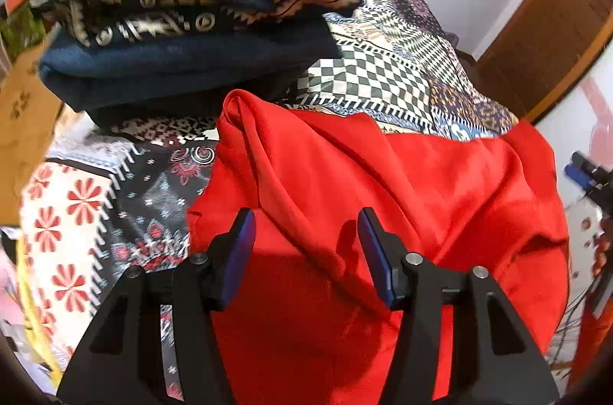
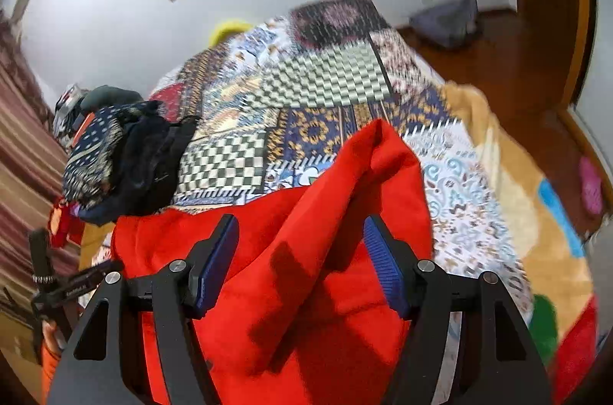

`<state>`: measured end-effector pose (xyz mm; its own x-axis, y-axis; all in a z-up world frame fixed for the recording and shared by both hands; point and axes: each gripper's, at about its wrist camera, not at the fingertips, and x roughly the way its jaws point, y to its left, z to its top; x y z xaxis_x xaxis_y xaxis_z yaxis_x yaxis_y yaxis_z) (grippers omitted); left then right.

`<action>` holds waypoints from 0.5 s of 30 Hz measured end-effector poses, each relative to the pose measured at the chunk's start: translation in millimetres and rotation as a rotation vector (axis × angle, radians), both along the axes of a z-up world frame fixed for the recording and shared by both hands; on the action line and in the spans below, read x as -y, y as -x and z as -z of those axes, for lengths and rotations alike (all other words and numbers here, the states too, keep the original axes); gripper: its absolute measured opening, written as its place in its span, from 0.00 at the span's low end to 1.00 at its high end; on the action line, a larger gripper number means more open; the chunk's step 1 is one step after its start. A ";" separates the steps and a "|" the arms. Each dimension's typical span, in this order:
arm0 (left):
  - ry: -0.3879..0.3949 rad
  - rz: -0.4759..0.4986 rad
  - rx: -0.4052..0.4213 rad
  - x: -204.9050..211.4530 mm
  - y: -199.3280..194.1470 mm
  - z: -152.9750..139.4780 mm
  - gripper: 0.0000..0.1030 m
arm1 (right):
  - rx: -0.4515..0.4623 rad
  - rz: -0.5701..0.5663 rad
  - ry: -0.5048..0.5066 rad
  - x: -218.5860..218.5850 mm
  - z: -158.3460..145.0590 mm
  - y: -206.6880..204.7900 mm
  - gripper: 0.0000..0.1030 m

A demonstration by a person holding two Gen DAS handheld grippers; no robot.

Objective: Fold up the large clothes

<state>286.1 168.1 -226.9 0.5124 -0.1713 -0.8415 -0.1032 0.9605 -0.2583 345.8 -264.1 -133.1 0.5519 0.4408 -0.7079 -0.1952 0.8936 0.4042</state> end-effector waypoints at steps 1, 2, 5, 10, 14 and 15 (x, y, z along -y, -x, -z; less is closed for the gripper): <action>0.020 -0.007 -0.004 -3.4 -4.0 2.5 0.53 | -0.027 0.010 -0.011 1.7 6.1 -6.7 0.62; 0.039 -0.012 -0.007 -5.3 -6.9 4.6 0.53 | -0.047 0.019 -0.026 3.3 11.9 -12.1 0.62; 0.138 -0.017 -0.006 -15.2 -19.6 12.3 0.53 | -0.085 0.033 -0.045 4.7 24.8 -23.4 0.62; 0.262 -0.049 -0.015 -27.5 -38.9 23.4 0.53 | -0.138 0.020 -0.071 -1.0 31.3 -42.4 0.62; 0.311 -0.080 -0.008 -33.3 -49.3 30.1 0.53 | -0.148 0.007 -0.087 -5.4 34.4 -58.3 0.53; 0.317 -0.090 -0.001 -34.4 -50.2 31.3 0.50 | -0.147 0.006 -0.084 -6.6 35.3 -60.6 0.48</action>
